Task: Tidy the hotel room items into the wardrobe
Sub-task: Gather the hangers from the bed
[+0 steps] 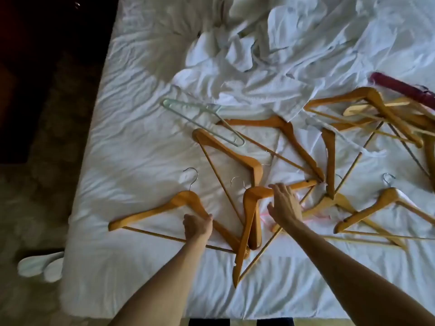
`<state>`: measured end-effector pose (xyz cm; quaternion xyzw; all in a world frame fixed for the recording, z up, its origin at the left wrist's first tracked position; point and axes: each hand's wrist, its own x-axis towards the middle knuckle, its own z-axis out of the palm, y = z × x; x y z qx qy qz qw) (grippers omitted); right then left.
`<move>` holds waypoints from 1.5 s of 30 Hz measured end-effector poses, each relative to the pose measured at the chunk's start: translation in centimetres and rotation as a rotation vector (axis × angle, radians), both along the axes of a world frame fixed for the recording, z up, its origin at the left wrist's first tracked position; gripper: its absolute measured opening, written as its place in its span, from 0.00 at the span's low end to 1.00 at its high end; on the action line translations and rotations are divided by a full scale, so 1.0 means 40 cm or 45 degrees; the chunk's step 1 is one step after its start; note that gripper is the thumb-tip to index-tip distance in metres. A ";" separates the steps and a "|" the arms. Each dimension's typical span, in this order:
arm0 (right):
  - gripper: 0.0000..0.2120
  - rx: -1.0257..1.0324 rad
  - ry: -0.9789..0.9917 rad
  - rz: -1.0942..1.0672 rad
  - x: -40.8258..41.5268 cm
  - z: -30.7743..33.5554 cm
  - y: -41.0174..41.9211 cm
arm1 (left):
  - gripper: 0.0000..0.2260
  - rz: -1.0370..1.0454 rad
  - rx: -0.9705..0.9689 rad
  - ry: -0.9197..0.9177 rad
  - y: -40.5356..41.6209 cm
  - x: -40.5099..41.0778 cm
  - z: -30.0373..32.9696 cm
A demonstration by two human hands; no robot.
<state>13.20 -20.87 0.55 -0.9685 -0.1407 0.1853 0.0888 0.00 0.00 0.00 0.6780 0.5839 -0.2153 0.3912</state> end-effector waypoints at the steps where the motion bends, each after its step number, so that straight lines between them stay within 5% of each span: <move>1: 0.21 -0.006 -0.024 0.046 0.015 -0.032 0.008 | 0.38 -0.006 -0.006 0.009 0.000 0.011 -0.029; 6: 0.07 -0.097 -0.043 0.119 0.058 -0.119 0.014 | 0.30 -0.001 0.045 0.001 0.018 0.027 -0.132; 13: 0.13 -0.074 0.065 -0.089 0.067 0.108 -0.051 | 0.12 0.243 0.003 -0.274 0.069 -0.026 -0.015; 22: 0.17 0.637 0.804 -0.310 -0.046 0.526 -0.136 | 0.16 0.566 -0.045 -0.498 0.134 -0.169 0.333; 25: 0.13 0.742 0.882 -0.123 -0.096 0.593 -0.095 | 0.14 0.770 -0.130 -0.672 0.100 -0.218 0.483; 30: 0.11 0.901 1.053 0.135 -0.170 0.694 0.014 | 0.11 0.738 -0.132 -0.823 0.001 -0.339 0.721; 45: 0.15 0.813 1.537 1.279 -0.722 1.034 0.445 | 0.13 1.212 0.449 -1.279 -0.175 -0.988 1.074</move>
